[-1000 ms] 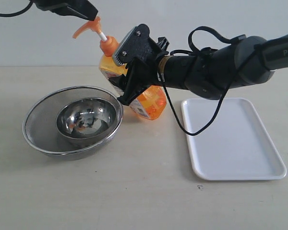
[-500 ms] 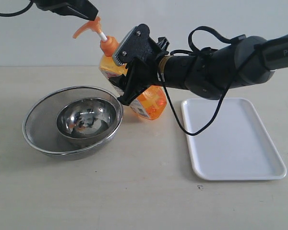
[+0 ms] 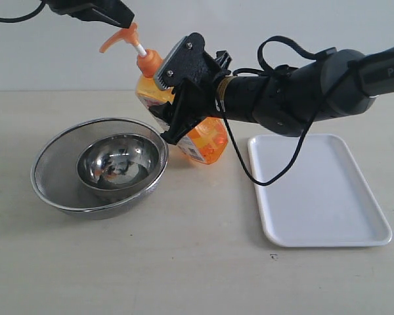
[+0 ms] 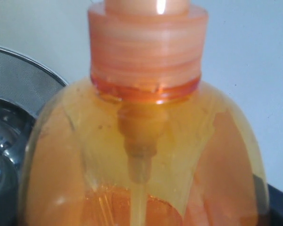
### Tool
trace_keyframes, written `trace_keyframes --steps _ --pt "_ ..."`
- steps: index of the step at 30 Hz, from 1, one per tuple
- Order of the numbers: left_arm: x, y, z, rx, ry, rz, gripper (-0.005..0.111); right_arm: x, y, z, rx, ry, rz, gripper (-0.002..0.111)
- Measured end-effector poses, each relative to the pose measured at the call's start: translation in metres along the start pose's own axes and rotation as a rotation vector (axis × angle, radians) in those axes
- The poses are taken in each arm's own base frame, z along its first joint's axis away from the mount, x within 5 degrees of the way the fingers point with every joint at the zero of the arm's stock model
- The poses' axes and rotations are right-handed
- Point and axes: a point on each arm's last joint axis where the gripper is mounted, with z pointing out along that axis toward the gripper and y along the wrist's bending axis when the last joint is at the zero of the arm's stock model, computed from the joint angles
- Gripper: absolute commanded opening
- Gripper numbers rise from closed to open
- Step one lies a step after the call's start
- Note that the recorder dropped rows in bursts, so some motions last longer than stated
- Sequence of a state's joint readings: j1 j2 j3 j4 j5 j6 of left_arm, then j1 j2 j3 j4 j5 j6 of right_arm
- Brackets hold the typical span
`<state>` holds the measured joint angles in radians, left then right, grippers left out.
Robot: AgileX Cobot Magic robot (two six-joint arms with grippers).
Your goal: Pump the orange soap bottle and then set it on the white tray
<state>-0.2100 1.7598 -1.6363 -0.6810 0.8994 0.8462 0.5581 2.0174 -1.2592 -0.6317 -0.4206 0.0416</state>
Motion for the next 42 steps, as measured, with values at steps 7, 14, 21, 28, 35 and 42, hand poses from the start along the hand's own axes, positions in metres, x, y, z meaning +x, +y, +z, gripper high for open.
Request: trace_keyframes --steps 7,14,21,28,35,42 --pt "0.000 0.000 0.001 0.004 -0.001 -0.012 0.005 0.000 0.000 0.000 0.000 0.000 0.000 0.000" --pt "0.000 0.003 0.007 0.010 -0.016 -0.039 0.005 0.001 -0.001 0.000 0.005 0.003 0.009 0.000" --pt "0.006 0.003 0.012 0.009 -0.027 -0.075 0.005 0.002 -0.003 -0.001 0.008 0.006 0.008 0.000" --pt "0.006 0.003 0.012 0.010 -0.030 -0.081 0.005 0.002 -0.003 -0.001 0.009 0.007 0.005 0.000" --pt "0.006 0.003 0.013 0.010 -0.029 -0.082 0.005 0.002 -0.003 -0.001 0.009 0.007 0.003 0.000" --pt "0.006 0.003 0.013 0.010 -0.029 -0.082 0.005 0.002 -0.003 -0.001 0.009 0.007 0.003 0.000"
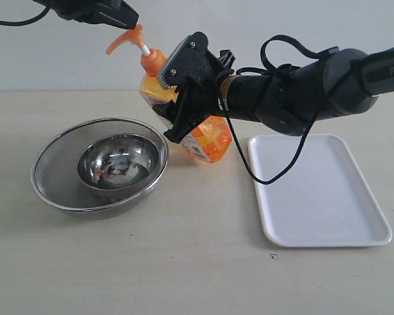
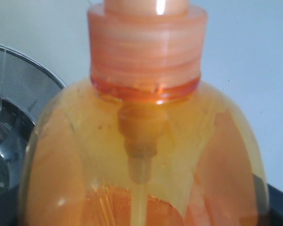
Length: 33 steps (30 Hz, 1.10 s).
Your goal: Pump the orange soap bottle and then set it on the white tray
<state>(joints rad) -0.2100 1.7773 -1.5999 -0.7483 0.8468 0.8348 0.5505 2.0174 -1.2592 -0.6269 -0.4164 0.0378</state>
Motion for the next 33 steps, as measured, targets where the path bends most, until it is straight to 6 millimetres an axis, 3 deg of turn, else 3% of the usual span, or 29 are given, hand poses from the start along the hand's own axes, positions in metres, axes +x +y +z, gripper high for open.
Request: trace_keyframes --steps 16,33 --pt "-0.001 -0.001 -0.004 -0.020 -0.012 0.015 0.005 0.000 0.000 0.000 0.000 0.002 -0.002 0.000" --pt "-0.017 -0.024 -0.053 -0.073 -0.092 0.111 0.005 -0.003 0.003 0.001 -0.011 -0.014 0.001 0.000"
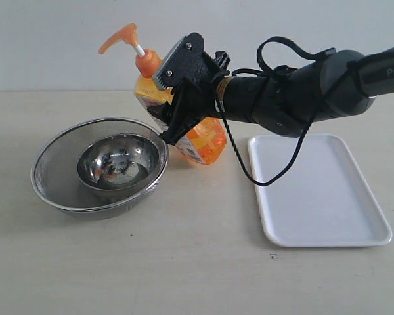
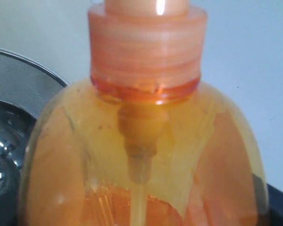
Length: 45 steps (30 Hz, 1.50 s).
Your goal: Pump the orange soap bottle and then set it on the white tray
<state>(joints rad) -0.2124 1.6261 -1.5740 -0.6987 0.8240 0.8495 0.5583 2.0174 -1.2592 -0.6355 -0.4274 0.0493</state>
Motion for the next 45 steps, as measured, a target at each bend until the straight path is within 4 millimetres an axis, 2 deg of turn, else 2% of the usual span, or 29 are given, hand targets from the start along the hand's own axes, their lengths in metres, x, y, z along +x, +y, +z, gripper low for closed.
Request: trace_keyframes --steps 15,30,45 --pt "-0.008 -0.006 -0.031 -0.096 0.000 0.066 0.005 0.000 0.000 0.000 -0.001 0.000 0.002 0.000" --pt "-0.011 -0.011 -0.042 -0.103 -0.005 0.084 0.005 0.000 0.000 0.000 -0.001 -0.001 0.004 0.000" --pt "-0.024 -0.030 -0.099 -0.215 -0.073 0.129 0.005 0.000 0.000 0.000 -0.001 -0.002 0.004 0.000"
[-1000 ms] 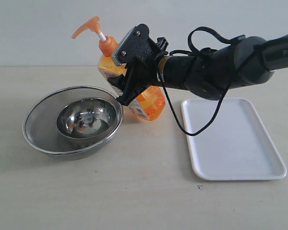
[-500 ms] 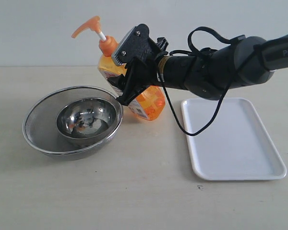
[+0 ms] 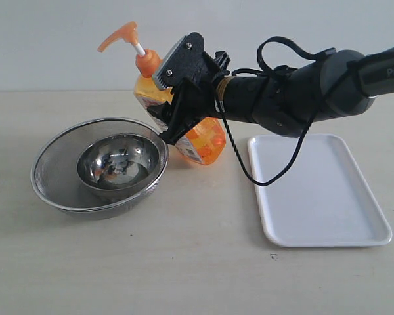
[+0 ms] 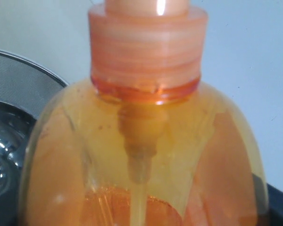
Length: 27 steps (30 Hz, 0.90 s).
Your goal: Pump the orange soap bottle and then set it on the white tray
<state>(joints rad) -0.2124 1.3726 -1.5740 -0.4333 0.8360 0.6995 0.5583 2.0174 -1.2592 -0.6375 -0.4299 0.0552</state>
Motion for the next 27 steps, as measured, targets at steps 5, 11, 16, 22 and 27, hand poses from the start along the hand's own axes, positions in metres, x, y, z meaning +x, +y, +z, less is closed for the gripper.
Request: trace_keyframes --steps 5,11,16,22,27 --pt "-0.006 -0.004 -0.017 -0.015 -0.036 0.010 0.005 0.000 0.000 0.000 0.000 0.000 0.000 0.000" --pt "-0.007 -0.004 -0.034 -0.071 -0.039 0.013 0.005 0.000 0.000 0.000 0.000 0.000 0.000 0.000" --pt "-0.009 -0.005 -0.052 -0.124 -0.048 0.017 0.005 0.000 0.000 0.000 0.000 0.000 0.000 0.000" --pt "-0.011 -0.013 -0.077 -0.129 -0.066 0.013 0.005 0.000 0.000 0.000 0.000 0.000 0.000 0.000" --pt "-0.012 -0.019 -0.095 -0.142 -0.097 0.017 0.005 0.000 0.000 0.000 0.000 0.000 0.000 0.000"
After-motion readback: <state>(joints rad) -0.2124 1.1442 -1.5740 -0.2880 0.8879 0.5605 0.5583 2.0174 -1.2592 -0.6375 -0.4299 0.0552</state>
